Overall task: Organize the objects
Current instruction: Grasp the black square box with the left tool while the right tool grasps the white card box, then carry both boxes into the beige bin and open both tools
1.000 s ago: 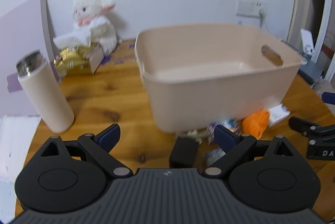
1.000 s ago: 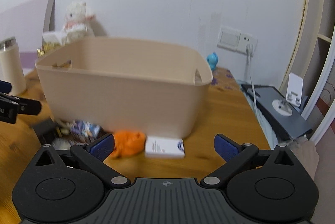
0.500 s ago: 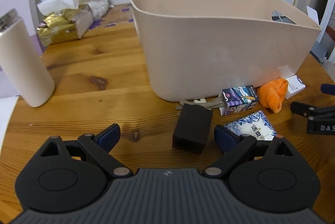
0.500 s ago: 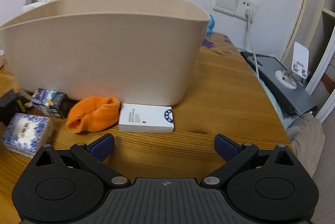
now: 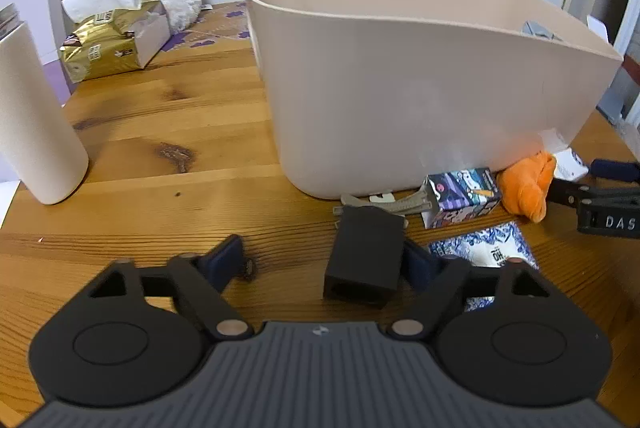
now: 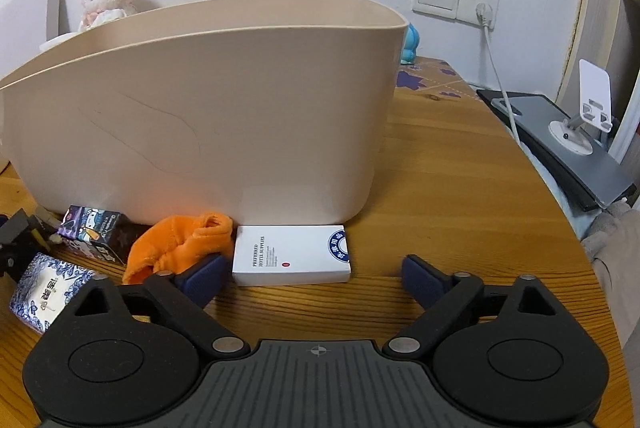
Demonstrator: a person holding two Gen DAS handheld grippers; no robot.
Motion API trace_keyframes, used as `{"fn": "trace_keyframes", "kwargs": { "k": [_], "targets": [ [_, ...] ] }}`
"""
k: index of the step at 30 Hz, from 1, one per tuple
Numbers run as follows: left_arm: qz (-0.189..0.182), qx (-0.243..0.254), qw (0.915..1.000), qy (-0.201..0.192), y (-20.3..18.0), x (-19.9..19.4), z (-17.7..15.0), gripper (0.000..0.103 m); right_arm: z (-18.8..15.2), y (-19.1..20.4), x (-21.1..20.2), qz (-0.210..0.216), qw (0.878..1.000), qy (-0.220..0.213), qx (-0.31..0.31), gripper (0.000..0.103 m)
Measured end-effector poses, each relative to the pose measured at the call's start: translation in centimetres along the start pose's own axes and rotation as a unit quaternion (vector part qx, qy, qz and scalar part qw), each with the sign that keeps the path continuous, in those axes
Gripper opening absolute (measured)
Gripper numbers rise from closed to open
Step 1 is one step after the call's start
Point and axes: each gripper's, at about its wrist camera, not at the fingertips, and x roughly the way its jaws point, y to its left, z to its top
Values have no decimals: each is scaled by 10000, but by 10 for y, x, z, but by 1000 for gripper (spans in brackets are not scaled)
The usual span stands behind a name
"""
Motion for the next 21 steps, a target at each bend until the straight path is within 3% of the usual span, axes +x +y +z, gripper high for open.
{"fn": "trace_keyframes", "kwargs": {
  "k": [2, 4, 6, 14, 21],
  "targets": [
    [-4, -14, 10000, -26, -1, -2, 1, 65, 0, 1, -3, 36, 10000, -58, -25, 77],
    [-45, -3, 10000, -44, -2, -5, 0, 50, 1, 3, -6, 85, 9999, -82, -30, 57],
    [-95, 9, 9999, -46, -3, -8, -1, 35, 1, 4, -8, 64, 9999, -77, -37, 55],
    [-187, -123, 9997, -13, -1, -19, -9, 34, -7, 5, -27, 36, 10000, -59, 4, 55],
    [-283, -23, 9992, -267, -7, -47, -10, 34, -8, 3, -64, 46, 9994, -342, 34, 55]
  ]
}}
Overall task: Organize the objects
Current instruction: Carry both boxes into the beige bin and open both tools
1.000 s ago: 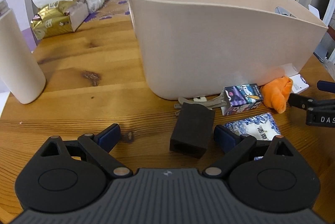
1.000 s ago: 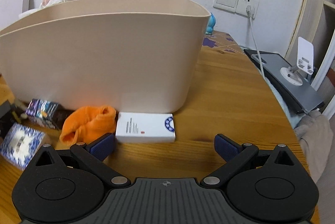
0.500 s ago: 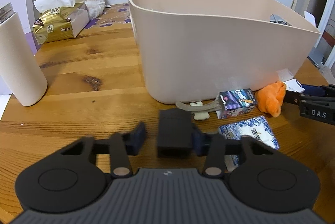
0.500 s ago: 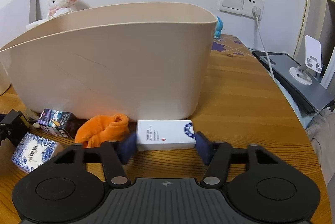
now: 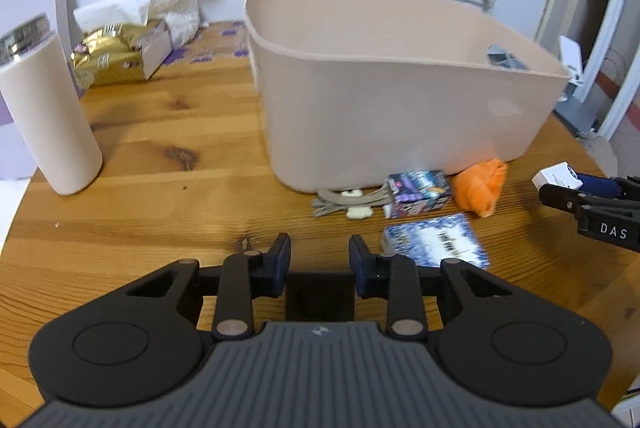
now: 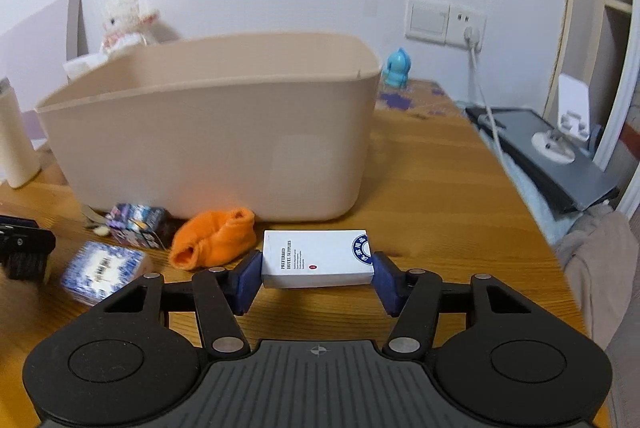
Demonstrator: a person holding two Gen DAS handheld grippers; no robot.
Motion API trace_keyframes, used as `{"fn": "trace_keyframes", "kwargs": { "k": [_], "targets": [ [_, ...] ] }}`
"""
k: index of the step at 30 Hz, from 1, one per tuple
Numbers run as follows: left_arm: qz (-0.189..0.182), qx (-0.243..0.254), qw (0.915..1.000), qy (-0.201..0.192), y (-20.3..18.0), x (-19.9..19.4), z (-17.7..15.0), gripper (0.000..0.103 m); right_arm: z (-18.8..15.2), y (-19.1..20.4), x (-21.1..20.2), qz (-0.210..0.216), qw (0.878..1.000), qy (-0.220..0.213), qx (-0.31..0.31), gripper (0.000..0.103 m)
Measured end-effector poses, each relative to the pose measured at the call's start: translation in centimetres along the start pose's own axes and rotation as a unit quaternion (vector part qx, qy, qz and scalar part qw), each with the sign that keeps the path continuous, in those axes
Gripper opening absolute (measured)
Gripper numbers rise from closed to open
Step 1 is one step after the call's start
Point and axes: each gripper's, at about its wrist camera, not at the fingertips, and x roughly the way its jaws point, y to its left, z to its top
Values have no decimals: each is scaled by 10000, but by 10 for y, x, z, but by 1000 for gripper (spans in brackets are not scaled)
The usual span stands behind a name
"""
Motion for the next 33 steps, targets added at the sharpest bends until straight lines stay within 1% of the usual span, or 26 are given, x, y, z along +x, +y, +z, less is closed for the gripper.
{"fn": "trace_keyframes", "kwargs": {
  "k": [4, 6, 10, 15, 20, 23, 27, 30, 33],
  "targets": [
    [26, 47, 10000, -83, -4, -9, -2, 34, 3, 0, -20, -17, 9998, -193, -35, 55],
    [-25, 48, 9999, -123, -5, -13, -1, 34, 5, -1, -29, 16, 9996, -275, -26, 55],
    [-50, 64, 9994, -338, -6, -29, 6, 34, 11, -1, -48, 54, 9987, -503, -72, 55],
    [-56, 95, 9975, -703, -9, -52, 25, 34, 26, -1, -67, 128, 9963, -852, -53, 55],
    [-5, 187, 9942, -1059, -17, -64, 56, 34, 44, -2, -73, 189, 9935, -1119, -60, 55],
    [39, 199, 9928, -1177, -23, -61, 75, 34, 57, 2, -69, 222, 9924, -1210, -91, 55],
    [78, 163, 9927, -1195, -29, -47, 100, 34, 73, 11, -61, 235, 9910, -1312, -156, 55],
    [157, 158, 9935, -1113, -33, -27, 116, 34, 84, 15, -51, 233, 9908, -1329, -142, 55],
    [208, 88, 9955, -917, -34, -1, 125, 34, 93, 16, -34, 267, 9923, -1201, -136, 55]
  ]
}}
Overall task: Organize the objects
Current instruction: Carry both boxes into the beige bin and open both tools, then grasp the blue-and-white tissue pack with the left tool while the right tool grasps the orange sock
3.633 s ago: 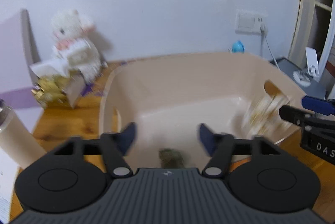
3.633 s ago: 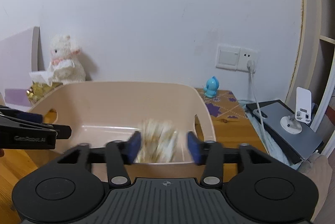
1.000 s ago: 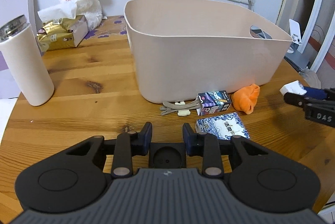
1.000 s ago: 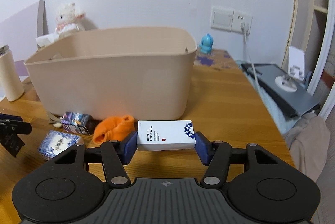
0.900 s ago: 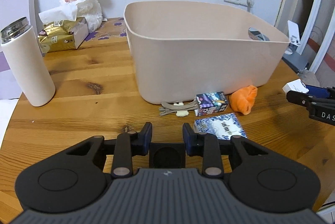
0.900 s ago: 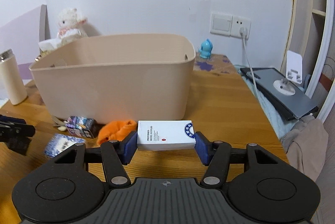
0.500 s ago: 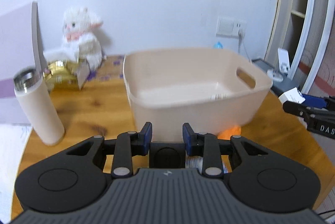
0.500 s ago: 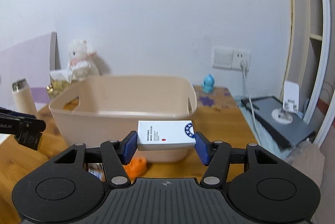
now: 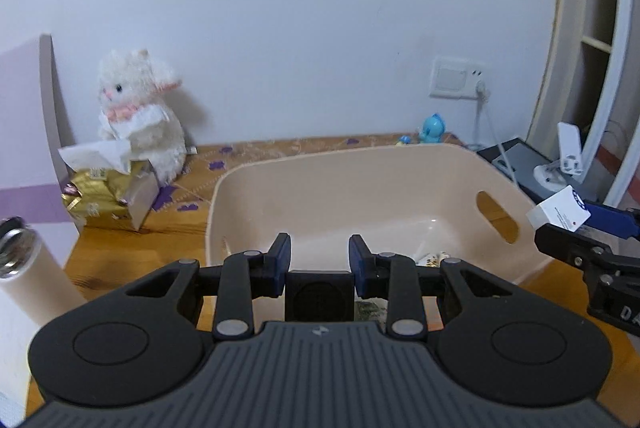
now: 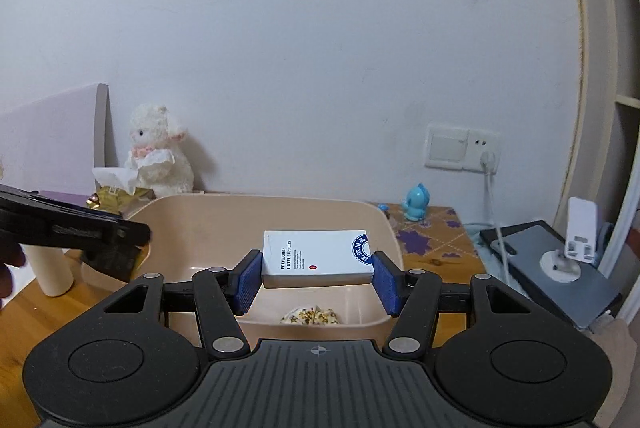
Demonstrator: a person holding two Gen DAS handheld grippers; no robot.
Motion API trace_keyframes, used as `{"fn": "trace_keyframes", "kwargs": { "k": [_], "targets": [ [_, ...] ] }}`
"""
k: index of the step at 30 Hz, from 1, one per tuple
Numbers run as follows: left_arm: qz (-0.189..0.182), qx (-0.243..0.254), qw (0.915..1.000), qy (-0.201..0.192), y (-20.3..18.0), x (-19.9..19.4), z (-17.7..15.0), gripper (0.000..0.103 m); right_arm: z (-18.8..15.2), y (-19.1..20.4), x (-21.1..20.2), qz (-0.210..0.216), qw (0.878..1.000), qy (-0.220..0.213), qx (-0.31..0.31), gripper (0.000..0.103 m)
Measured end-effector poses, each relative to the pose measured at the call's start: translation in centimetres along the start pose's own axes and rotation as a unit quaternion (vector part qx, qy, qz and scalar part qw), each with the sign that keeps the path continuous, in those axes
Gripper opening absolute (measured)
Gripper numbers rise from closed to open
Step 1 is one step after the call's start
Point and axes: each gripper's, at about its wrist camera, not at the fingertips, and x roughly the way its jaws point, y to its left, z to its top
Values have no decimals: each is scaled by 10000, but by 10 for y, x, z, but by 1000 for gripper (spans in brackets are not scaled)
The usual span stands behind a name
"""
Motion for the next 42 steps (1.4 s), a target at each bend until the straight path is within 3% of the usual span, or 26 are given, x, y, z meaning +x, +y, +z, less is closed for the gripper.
{"fn": "trace_keyframes", "kwargs": {
  "k": [7, 15, 17, 21, 28, 31, 33, 42],
  "targets": [
    [247, -25, 9988, 430, -4, 55, -6, 34, -4, -2, 43, -29, 9992, 389, 4, 55],
    [279, 85, 9965, 783, -6, 76, -19, 34, -15, -4, 68, -73, 9977, 679, 17, 56],
    [302, 111, 9968, 732, -7, 71, -19, 35, -15, -5, 66, -99, 9978, 661, 28, 64],
    [434, 216, 9972, 568, -13, 51, -17, 74, -12, -7, 54, -100, 9982, 582, 53, 72],
    [426, 170, 9982, 396, -13, 9, -22, 91, -11, -10, 16, -108, 9992, 371, -23, 87],
    [454, 53, 9985, 314, -11, -8, -34, 91, -17, -10, 3, -90, 9991, 392, -98, 96],
    [544, -14, 9981, 296, -9, -20, -41, 94, -24, -8, -3, -76, 9988, 460, -158, 96],
    [275, 156, 9976, 609, -25, -37, -80, 96, -59, -1, -16, -90, 9956, 842, -405, 99]
  ]
}}
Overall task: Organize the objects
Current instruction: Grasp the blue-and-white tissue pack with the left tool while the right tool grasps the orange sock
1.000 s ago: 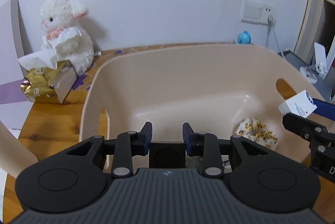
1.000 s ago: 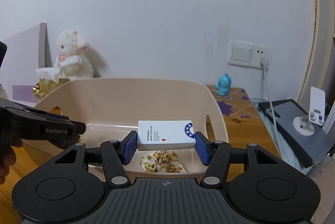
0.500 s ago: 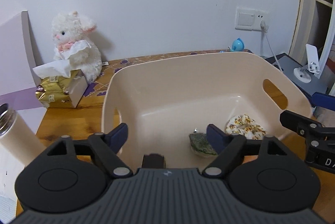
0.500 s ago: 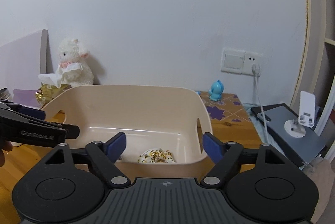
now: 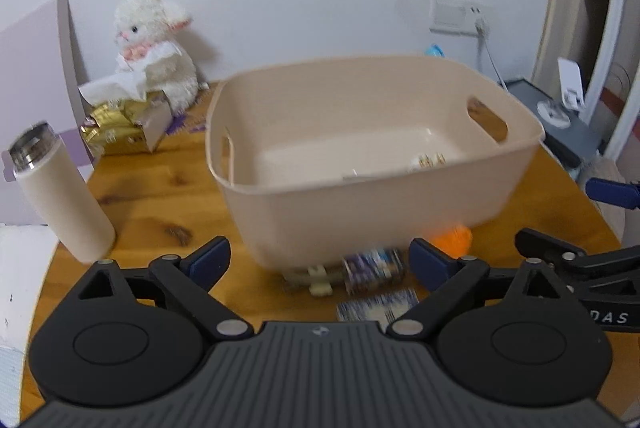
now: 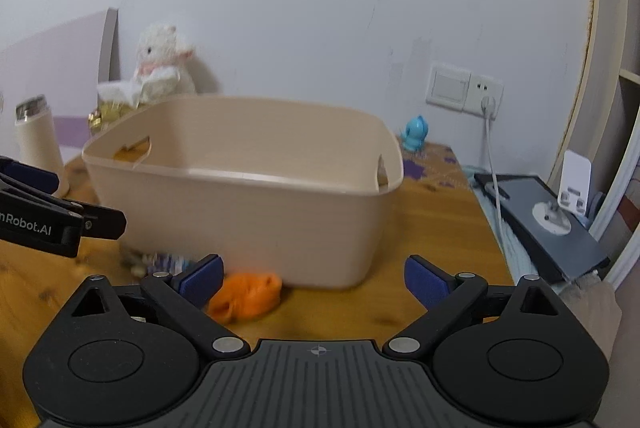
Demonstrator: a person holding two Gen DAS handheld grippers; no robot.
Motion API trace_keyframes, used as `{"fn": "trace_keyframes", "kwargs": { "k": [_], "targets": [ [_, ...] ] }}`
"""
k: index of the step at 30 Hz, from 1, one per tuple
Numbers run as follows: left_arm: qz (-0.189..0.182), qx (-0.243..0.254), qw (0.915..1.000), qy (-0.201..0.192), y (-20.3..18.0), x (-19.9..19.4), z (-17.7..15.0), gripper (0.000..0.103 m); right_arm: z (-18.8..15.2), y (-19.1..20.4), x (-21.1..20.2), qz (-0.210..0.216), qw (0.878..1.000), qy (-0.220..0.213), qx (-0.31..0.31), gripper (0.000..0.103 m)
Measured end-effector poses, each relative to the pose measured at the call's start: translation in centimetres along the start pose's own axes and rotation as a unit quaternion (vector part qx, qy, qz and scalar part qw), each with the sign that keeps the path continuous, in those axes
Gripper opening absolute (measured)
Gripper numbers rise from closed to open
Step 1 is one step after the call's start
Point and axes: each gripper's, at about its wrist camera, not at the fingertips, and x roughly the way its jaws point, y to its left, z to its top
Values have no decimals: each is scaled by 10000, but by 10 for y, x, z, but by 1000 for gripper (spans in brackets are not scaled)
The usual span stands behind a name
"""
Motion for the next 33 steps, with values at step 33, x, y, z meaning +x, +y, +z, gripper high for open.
{"fn": "trace_keyframes", "kwargs": {
  "k": [33],
  "targets": [
    [-478, -627, 9904, 1131, -8, 64, -40, 98, -47, 2, 46, -15, 9966, 819, -78, 103]
  ]
}}
